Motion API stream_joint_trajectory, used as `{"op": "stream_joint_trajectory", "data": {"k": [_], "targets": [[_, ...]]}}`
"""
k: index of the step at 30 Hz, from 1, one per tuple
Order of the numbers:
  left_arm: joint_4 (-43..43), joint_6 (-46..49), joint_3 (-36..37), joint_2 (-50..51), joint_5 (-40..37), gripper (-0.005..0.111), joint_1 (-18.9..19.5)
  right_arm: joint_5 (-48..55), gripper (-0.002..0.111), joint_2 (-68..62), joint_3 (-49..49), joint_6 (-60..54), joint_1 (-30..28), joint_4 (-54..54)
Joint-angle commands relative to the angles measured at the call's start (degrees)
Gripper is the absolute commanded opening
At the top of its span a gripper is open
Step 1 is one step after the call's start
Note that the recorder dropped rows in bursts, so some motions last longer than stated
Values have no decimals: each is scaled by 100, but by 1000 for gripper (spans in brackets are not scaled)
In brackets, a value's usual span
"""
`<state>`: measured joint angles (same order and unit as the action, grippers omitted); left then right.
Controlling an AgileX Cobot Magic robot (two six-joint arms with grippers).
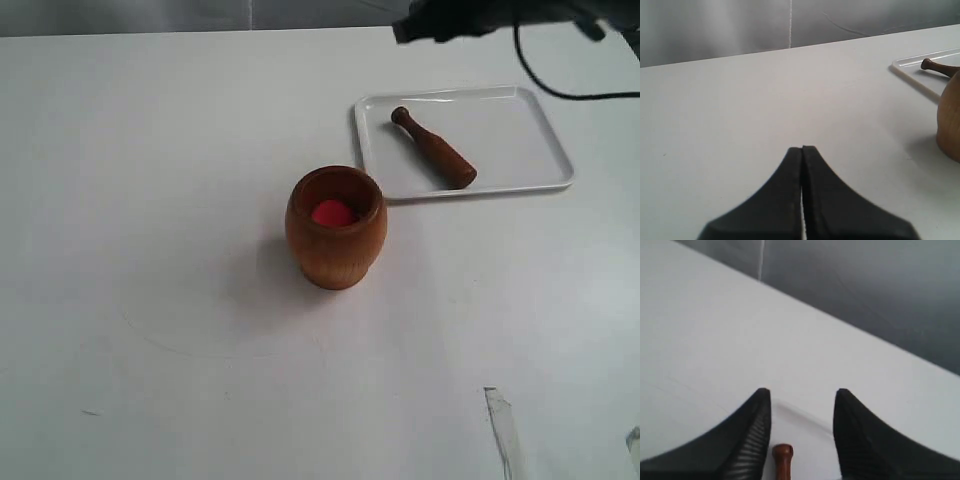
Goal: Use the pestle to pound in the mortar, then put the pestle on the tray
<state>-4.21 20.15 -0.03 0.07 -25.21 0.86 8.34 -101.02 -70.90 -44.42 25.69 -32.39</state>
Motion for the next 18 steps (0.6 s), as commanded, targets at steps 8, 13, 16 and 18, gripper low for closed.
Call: {"op": "stream_joint_trajectory", "data": {"k": [8,13,16,18], "targets": [[42,-47,3,-7,17,0,-44,-784,0,3477,1674,-26,504,33],[42,-47,3,-7,17,0,-44,-1106,0,5024,2834,-16,1044,-92],[42,-47,3,-7,17,0,-44,-834,0,5844,3399,-16,1192,-769],[42,-47,3,-7,17,0,-44,-505,0,6303,3746,-16,1252,-1245]]}}
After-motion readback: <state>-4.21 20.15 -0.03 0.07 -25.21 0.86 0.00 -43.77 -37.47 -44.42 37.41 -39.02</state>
